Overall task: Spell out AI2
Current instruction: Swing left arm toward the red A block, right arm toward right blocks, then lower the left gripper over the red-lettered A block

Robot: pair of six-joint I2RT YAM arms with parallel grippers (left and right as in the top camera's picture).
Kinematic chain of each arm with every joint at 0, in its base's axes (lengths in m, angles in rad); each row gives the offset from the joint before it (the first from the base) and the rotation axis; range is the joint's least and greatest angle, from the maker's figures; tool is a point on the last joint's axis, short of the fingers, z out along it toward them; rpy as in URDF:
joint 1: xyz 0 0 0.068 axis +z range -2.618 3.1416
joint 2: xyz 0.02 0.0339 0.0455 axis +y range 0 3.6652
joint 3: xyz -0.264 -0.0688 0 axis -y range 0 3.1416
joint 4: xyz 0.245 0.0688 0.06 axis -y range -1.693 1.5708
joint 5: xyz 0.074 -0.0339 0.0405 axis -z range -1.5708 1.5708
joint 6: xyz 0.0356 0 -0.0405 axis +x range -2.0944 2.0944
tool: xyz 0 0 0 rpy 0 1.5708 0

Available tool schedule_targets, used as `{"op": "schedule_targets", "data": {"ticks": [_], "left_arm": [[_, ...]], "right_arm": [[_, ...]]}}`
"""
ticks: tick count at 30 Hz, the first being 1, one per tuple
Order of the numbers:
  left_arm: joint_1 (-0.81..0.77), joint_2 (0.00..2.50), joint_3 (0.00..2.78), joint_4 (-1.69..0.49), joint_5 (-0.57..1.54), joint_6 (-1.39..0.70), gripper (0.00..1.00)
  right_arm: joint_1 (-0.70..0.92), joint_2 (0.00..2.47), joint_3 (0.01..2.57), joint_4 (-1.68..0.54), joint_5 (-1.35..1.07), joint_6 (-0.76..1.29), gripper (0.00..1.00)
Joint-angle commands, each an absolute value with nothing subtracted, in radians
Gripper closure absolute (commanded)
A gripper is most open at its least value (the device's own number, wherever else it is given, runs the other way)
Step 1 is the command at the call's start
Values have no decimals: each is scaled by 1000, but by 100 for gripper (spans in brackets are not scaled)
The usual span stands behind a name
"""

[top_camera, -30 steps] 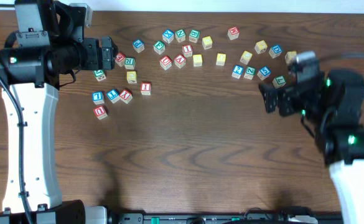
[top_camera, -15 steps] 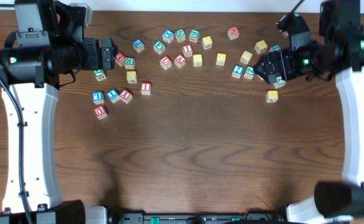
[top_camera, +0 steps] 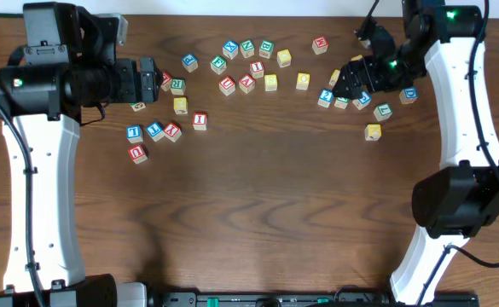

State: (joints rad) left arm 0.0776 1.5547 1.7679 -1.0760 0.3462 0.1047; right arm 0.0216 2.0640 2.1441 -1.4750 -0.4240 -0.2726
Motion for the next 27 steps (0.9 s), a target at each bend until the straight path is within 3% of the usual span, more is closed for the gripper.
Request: {"op": "schedule_targets", "data": {"ticks": [1, 4, 9, 17, 20, 27], "left_arm": [[79, 1546, 1782, -1050, 360, 57, 2], [62, 1568, 1782, -1031, 360, -33, 1], [-25, 1653, 1783, -1011, 342, -60, 7], [-229, 1872, 1885, -937, 128, -132, 7], [-317, 1992, 1992, -953, 10, -67, 6], [-418, 2211, 2174, -946, -9, 82, 7]], "right_arm": [[15, 2060, 2164, -1478, -467, -214, 1], [15, 2059, 2164, -1472, -471, -153, 1], [15, 2059, 2164, -1448, -489, -149, 1], [15, 2059, 2164, -1483, -488, -150, 1], [15, 2059, 2164, -1494, -489, -149, 1], [15, 2059, 2164, -1525, -488, -150, 1]]}}
